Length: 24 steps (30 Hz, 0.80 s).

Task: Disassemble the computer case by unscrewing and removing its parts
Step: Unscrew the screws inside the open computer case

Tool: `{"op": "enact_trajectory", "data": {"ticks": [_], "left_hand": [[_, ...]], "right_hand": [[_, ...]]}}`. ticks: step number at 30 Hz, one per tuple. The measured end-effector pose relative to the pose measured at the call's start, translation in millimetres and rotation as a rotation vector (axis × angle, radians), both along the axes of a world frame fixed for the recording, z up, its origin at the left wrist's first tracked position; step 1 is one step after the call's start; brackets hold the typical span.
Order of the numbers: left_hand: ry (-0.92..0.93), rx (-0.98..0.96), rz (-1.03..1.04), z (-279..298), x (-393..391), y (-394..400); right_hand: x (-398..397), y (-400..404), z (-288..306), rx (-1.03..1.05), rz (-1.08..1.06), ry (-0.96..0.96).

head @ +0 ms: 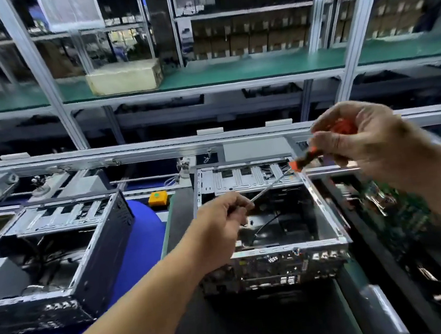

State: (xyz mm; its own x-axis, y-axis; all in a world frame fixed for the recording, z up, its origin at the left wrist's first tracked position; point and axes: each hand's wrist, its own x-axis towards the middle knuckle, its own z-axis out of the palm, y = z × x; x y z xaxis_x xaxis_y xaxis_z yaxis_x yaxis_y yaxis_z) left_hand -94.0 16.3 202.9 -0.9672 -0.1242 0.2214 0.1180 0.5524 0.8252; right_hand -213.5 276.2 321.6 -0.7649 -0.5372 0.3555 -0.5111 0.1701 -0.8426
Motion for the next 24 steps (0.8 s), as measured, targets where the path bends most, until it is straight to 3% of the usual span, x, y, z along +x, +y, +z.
{"op": "enact_trajectory", "data": {"ticks": [2,4,12,24], "left_hand": [[0.006,0.034,-0.002,16.3,-23.3,-0.8],[-0.006,0.046,0.002,25.1,-48.2,-2.5],[-0.105,0.027,0.024,26.4,-149.7,7.0],[-0.146,0.075,0.072,-7.1,-247.1,28.1]], "right_hand": [[-15.0,-15.3,31.4,-0.155,-0.036,0.005],[-29.1,-30.0,57.3,-0.183,-0.062,0.059],[-74.4,-74.5,119.2,0.062,-0.161,0.411],[-171.2,-90.1,105.7,0.212,-0.144,0.506]]}}
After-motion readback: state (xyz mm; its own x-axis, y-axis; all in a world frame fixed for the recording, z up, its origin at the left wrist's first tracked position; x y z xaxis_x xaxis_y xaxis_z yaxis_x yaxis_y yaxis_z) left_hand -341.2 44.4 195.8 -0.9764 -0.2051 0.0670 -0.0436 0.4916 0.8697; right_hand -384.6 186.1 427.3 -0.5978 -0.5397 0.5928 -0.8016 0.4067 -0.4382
